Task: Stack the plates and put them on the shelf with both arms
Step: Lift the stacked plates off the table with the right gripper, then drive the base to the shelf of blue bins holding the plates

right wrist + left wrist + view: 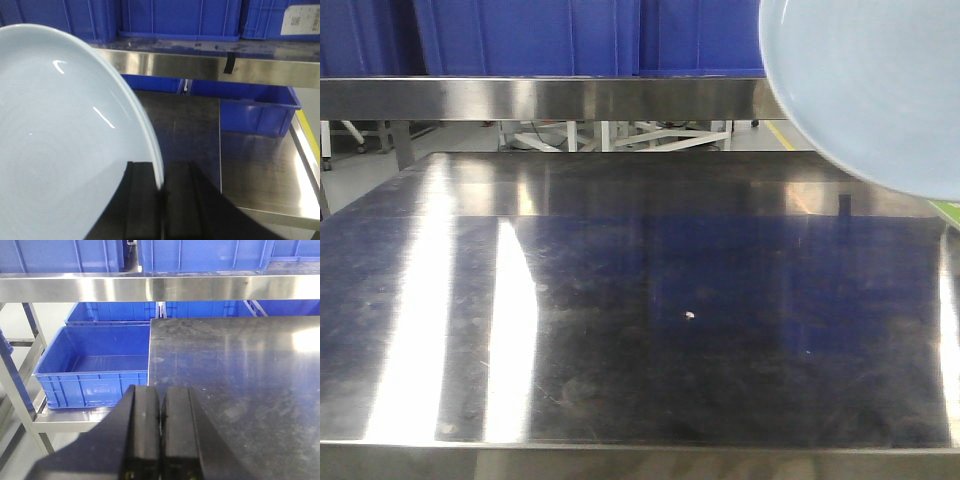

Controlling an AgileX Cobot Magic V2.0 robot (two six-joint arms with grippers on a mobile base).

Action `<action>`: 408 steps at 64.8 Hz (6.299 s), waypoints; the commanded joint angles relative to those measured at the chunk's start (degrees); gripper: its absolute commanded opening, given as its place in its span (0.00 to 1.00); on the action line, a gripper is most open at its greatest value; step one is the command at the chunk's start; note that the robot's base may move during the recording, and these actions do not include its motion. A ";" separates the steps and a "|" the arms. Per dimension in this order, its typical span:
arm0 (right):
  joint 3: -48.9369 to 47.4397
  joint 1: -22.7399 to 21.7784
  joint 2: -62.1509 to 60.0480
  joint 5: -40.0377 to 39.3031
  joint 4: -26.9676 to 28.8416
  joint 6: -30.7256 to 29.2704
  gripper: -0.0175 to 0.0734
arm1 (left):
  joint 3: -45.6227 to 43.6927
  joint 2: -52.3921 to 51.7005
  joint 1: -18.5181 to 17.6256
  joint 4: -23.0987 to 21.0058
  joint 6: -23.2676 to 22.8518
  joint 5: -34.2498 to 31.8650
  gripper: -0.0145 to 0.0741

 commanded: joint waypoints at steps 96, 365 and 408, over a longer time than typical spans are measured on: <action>-0.73 -0.27 -1.80 -5.69 0.43 -0.07 0.25 | -1.73 -0.15 0.02 -0.44 -0.17 -4.56 0.26; -0.73 -0.27 -1.80 -5.69 0.43 -0.07 0.25 | -1.73 -0.15 0.02 -0.44 -0.17 -4.56 0.26; -0.73 -0.27 -1.80 -5.69 0.43 -0.07 0.25 | -1.73 -0.02 0.02 -0.44 -0.17 -4.56 0.26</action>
